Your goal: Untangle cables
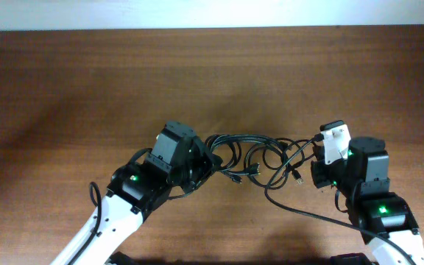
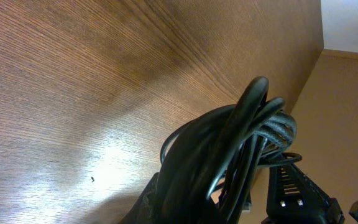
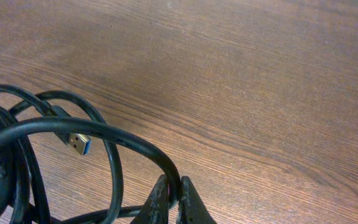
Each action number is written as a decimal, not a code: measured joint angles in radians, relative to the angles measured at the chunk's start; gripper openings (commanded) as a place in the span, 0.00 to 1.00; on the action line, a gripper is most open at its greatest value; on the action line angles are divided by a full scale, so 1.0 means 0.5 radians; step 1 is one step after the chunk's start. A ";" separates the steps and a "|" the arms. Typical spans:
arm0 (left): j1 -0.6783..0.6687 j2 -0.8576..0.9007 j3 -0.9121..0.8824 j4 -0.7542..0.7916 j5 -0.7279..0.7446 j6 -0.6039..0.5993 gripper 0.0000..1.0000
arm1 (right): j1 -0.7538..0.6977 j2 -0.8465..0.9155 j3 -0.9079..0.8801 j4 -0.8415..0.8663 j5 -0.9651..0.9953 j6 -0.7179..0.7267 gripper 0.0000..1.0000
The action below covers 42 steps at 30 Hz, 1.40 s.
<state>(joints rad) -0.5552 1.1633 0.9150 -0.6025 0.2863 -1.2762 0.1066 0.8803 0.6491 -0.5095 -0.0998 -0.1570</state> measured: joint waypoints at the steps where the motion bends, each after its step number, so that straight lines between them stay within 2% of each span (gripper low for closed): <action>1: 0.000 0.000 0.000 0.000 0.001 0.000 0.00 | 0.000 0.009 0.000 0.002 0.005 0.001 0.04; 13: 0.027 0.000 0.000 0.049 0.128 -0.001 0.00 | 0.000 0.124 0.000 0.047 0.054 0.007 0.04; 22: 0.029 0.000 0.000 0.049 0.152 -0.001 0.00 | -0.001 0.138 0.000 0.063 0.269 0.259 0.04; 30: 0.029 0.000 0.000 0.049 0.152 -0.001 0.00 | -0.001 0.138 0.000 0.060 0.198 0.400 0.04; 31: 0.029 0.000 0.000 0.049 0.152 -0.001 0.00 | -0.001 0.138 0.000 0.053 0.134 0.420 0.10; 32: 0.033 0.000 0.000 0.049 0.153 0.002 0.00 | -0.001 0.138 0.000 0.053 0.084 0.459 0.20; 33: 0.043 0.000 0.000 0.049 0.154 0.014 0.00 | -0.001 0.138 0.000 0.054 0.034 0.495 0.25; 39: 0.254 0.000 0.000 0.048 0.311 0.227 0.00 | -0.001 0.138 0.000 0.085 -0.284 0.668 0.42; 42: 0.343 0.000 0.000 0.068 0.418 0.416 0.00 | -0.001 0.138 0.000 0.164 -0.445 0.689 0.44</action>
<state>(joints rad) -0.3840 1.1633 0.9150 -0.5686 0.4953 -1.0683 0.1062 0.9493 0.6491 -0.4274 -0.3222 0.1875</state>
